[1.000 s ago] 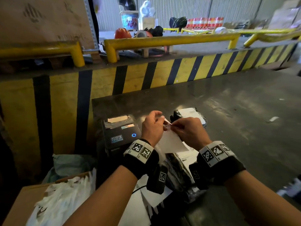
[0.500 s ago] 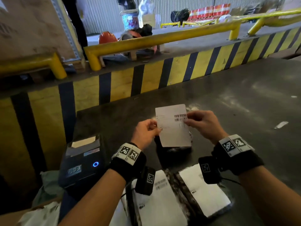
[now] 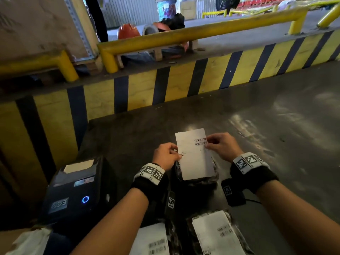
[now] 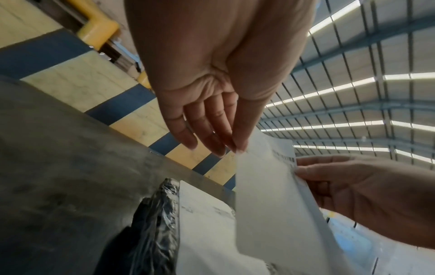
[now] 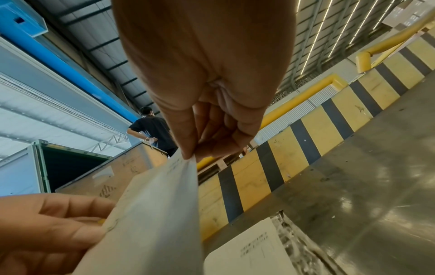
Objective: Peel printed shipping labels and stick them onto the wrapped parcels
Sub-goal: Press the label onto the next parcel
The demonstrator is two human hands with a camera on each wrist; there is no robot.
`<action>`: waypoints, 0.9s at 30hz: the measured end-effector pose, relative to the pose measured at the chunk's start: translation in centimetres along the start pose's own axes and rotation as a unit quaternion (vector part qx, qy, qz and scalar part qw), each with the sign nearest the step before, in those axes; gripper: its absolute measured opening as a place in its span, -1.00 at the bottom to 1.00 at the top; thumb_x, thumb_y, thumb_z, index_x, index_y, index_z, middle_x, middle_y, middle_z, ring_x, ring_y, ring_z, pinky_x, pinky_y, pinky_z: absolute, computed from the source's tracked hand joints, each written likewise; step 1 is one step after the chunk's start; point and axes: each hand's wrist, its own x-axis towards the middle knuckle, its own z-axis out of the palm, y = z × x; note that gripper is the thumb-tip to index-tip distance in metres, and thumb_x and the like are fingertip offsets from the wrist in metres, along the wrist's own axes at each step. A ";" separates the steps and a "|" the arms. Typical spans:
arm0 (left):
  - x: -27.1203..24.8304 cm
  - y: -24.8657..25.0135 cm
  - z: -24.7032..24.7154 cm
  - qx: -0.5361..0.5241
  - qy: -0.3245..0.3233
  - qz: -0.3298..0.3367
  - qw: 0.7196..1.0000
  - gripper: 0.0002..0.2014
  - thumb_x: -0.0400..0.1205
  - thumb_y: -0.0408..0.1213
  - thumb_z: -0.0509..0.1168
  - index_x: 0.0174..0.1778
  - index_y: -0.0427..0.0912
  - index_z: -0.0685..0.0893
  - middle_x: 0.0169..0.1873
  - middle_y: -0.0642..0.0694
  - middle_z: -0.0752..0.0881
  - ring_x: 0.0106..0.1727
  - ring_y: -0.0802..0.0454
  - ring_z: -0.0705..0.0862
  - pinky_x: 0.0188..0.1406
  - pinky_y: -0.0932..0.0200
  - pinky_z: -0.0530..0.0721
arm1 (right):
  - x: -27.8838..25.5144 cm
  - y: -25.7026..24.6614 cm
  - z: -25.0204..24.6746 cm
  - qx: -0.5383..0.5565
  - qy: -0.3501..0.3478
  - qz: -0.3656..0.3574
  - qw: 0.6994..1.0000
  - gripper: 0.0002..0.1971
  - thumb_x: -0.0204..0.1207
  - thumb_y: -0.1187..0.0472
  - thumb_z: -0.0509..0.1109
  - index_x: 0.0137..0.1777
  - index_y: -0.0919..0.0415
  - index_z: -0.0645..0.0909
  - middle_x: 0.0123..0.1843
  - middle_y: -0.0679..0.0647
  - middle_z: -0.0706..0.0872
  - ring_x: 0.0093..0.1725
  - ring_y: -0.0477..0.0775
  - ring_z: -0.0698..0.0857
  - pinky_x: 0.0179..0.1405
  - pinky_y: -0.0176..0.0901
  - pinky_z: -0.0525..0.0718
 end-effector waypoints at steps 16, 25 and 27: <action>6.4 -4.1 2.5 0.052 -0.073 -0.063 0.994 -0.67 0.45 -0.43 0.47 0.12 -0.13 0.68 -0.07 -0.13 0.81 0.01 -0.01 0.77 0.16 0.06 0.68 | 5.2 3.6 2.5 -0.042 -0.109 0.074 0.990 -0.71 0.43 0.31 0.51 0.15 0.31 0.72 -0.02 0.10 0.77 -0.08 -0.05 0.66 -0.02 -0.27 0.51; 7.1 -4.8 3.2 0.061 -0.080 -0.063 0.993 -0.65 0.46 -0.44 0.46 0.17 -0.16 0.67 -0.06 -0.11 0.81 0.00 0.01 0.76 0.19 0.05 0.68 | 5.0 4.6 3.1 -0.043 -0.107 0.097 0.989 -0.68 0.45 0.26 0.50 0.21 0.28 0.68 0.07 0.11 0.76 -0.03 -0.02 0.66 0.03 -0.24 0.55; 7.1 -4.8 3.2 0.070 -0.076 -0.060 0.993 -0.65 0.46 -0.43 0.46 0.17 -0.18 0.67 -0.06 -0.13 0.81 0.01 -0.01 0.76 0.19 0.06 0.68 | 5.0 4.6 3.3 -0.048 -0.104 0.100 0.988 -0.67 0.44 0.26 0.50 0.20 0.27 0.68 0.09 0.13 0.76 -0.03 -0.02 0.66 0.02 -0.25 0.55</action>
